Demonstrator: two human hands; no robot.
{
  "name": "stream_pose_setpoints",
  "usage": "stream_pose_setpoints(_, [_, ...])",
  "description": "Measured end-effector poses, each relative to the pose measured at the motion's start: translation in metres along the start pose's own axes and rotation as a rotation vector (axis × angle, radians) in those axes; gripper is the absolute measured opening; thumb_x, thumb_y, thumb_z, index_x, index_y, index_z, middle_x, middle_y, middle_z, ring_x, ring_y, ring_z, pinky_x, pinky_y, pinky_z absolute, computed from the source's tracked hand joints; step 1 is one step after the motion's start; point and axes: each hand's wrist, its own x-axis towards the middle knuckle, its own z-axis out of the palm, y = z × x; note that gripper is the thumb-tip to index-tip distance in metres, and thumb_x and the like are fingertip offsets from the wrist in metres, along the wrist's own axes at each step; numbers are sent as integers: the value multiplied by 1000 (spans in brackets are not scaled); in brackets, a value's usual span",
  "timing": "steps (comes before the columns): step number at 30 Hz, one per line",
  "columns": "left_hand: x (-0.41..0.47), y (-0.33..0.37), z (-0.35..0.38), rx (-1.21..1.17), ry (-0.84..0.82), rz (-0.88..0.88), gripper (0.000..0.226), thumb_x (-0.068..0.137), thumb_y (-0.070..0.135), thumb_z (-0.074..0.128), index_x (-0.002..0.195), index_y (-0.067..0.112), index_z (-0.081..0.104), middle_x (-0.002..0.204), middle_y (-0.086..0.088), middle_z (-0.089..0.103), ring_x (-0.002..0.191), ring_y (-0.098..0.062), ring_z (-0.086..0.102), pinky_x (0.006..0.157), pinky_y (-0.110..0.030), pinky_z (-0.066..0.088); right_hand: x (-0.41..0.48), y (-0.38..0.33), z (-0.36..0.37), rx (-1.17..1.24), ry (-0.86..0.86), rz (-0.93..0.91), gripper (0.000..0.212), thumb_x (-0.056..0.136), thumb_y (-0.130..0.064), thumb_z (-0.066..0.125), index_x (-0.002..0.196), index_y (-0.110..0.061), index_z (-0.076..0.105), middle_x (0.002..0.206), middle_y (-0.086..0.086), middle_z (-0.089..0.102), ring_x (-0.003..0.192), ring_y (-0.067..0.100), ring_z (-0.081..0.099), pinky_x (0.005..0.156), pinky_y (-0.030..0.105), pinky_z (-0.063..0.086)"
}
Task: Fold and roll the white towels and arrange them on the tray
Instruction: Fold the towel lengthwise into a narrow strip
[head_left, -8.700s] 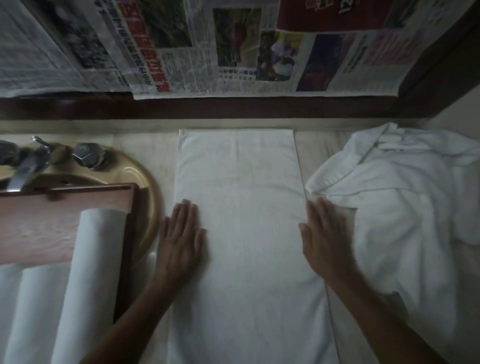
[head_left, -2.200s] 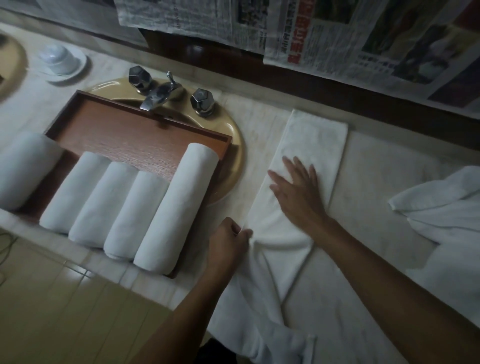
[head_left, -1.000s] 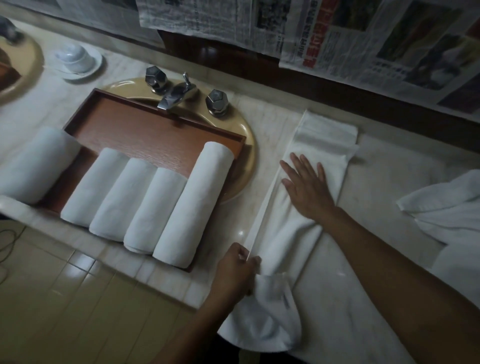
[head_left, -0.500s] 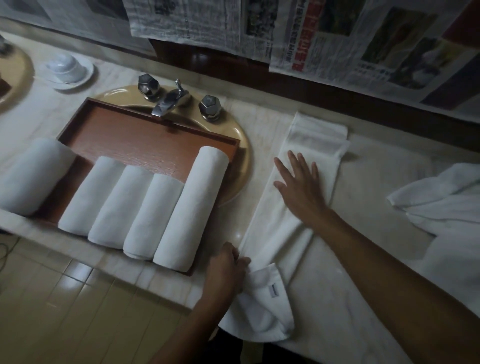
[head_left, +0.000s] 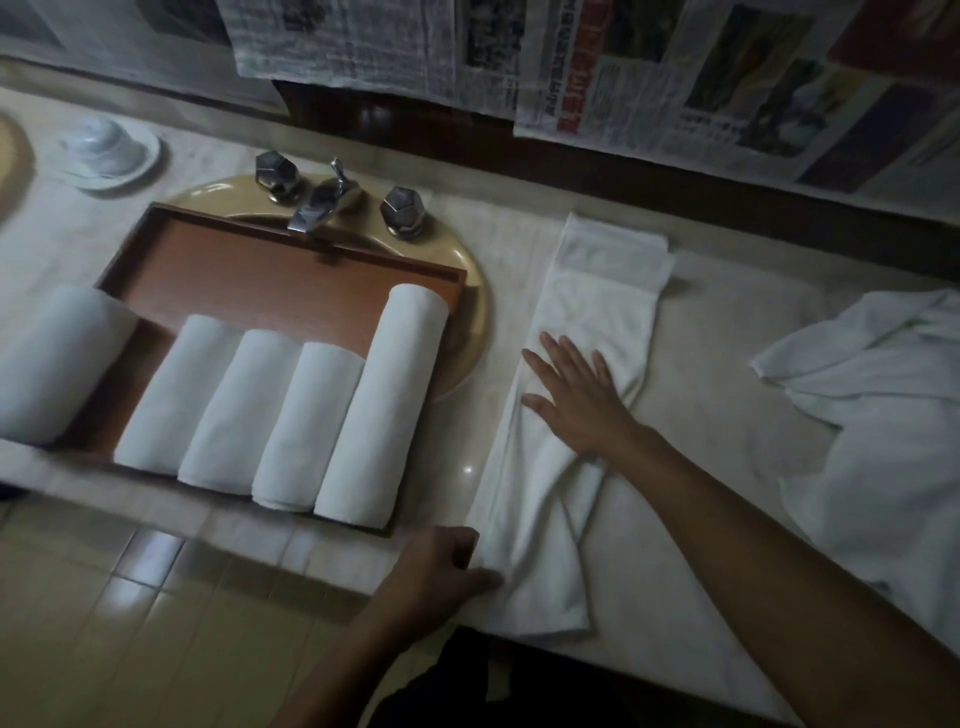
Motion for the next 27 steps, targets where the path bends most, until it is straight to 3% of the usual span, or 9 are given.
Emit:
stream_pose_setpoints(2, [-8,-13,8,-28,112,-78,31,81,34,83,71,19,58,59,9,56,53,-3,53,55,-24,45,-1,-2,-2,-2,-10,11,78,94,-72,10,163,-36,17,173,-5,4,159,19,4,124,56,9])
stream_pose_setpoints(4, [-14,-24,15,-76,207,-175,26,82,38,80,80,22,59,69,1,68,60,-15,67,62,-38,59,-1,-4,-2,11,-20,14,79,93,-73,10,163,-36,18,173,-5,5,159,19,4,124,57,9])
stream_pose_setpoints(8, [-17,-29,24,-24,287,-199,31,81,45,77,79,26,53,71,-2,68,57,-22,66,58,-44,59,1,-3,-6,9,-50,28,80,93,-74,10,163,-37,15,173,-6,2,159,19,1,125,56,7])
stream_pose_setpoints(11, [-17,-27,25,8,344,-187,33,81,47,80,80,26,55,76,3,65,62,-20,65,59,-44,60,-1,-17,-9,37,-30,94,66,104,-57,36,163,-31,21,173,0,7,159,24,3,125,55,5])
stream_pose_setpoints(14, [-19,-27,25,46,368,-161,33,81,49,81,84,27,57,81,5,63,70,-14,63,65,-38,59,-41,-47,-13,221,231,103,57,102,-38,56,153,-16,45,160,14,39,150,35,31,121,57,26])
stream_pose_setpoints(16, [-21,-26,26,63,371,-140,32,82,49,80,87,26,58,83,6,63,72,-12,63,68,-38,60,-93,-64,-14,372,404,92,46,95,-36,59,137,-15,59,135,10,58,128,32,52,105,50,46])
stream_pose_setpoints(19, [-20,-27,27,71,380,-117,31,83,48,78,88,23,59,82,4,65,72,-17,65,70,-42,61,-179,-87,-12,491,253,90,34,87,-47,64,115,-28,59,114,-6,53,106,17,52,91,35,48])
stream_pose_setpoints(22, [-21,-22,29,109,393,-129,33,84,48,77,89,21,60,81,2,64,73,-18,64,70,-41,59,-245,-94,13,506,55,122,40,75,-56,71,105,-37,53,108,-15,46,99,9,48,84,28,46])
stream_pose_setpoints(27, [-20,-13,32,179,396,-137,36,84,50,75,89,19,57,85,2,60,83,-24,61,73,-35,49,-261,-88,40,505,134,236,11,90,-25,63,86,-23,53,92,-4,52,86,20,55,74,38,48])
